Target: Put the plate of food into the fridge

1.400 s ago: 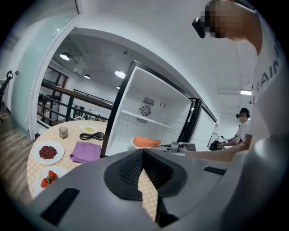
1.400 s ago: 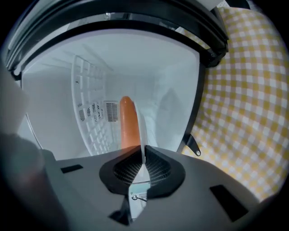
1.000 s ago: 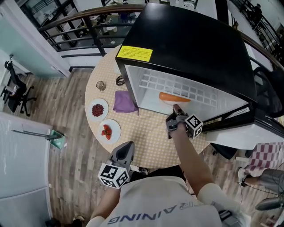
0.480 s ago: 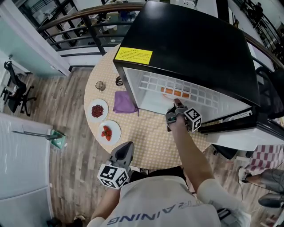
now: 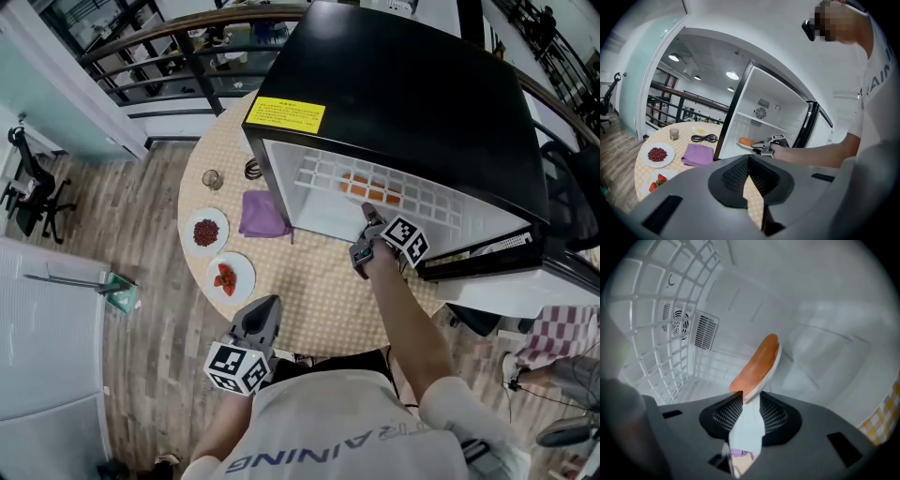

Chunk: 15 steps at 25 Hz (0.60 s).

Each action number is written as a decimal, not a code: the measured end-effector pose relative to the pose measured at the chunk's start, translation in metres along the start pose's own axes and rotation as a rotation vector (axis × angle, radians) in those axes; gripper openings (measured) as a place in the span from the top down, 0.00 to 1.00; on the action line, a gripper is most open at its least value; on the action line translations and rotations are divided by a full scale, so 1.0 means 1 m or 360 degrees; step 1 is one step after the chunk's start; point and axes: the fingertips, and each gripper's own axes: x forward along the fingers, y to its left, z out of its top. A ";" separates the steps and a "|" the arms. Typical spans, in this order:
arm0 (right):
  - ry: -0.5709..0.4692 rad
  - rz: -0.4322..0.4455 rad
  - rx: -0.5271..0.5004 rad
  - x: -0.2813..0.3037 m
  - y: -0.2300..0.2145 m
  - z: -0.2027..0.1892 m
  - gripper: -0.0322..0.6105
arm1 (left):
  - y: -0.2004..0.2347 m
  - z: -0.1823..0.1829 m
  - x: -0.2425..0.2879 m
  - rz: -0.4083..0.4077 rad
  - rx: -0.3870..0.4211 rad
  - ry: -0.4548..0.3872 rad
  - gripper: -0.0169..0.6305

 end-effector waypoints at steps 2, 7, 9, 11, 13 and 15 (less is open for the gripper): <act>0.0078 0.0005 -0.0119 0.003 0.005 -0.006 0.73 | 0.000 -0.001 0.000 -0.0003 -0.0002 0.0005 0.96; 0.0212 -0.0095 -0.0422 0.006 0.003 -0.016 0.67 | 0.002 -0.002 -0.002 0.0002 -0.0009 0.0008 0.96; 0.0259 -0.0146 -0.0461 0.006 -0.005 -0.020 0.67 | 0.004 -0.002 -0.002 0.0006 -0.0014 0.0008 0.96; 0.0290 -0.0181 -0.0471 0.005 -0.010 -0.023 0.67 | 0.004 -0.002 -0.003 0.0005 -0.0020 0.0007 0.96; 0.0306 -0.0205 -0.0464 0.002 -0.012 -0.026 0.68 | 0.003 -0.001 -0.003 -0.0001 -0.0024 0.0007 0.96; 0.0328 -0.0221 -0.0486 -0.001 -0.012 -0.028 0.68 | 0.002 -0.002 -0.002 -0.0012 -0.0030 0.0006 0.96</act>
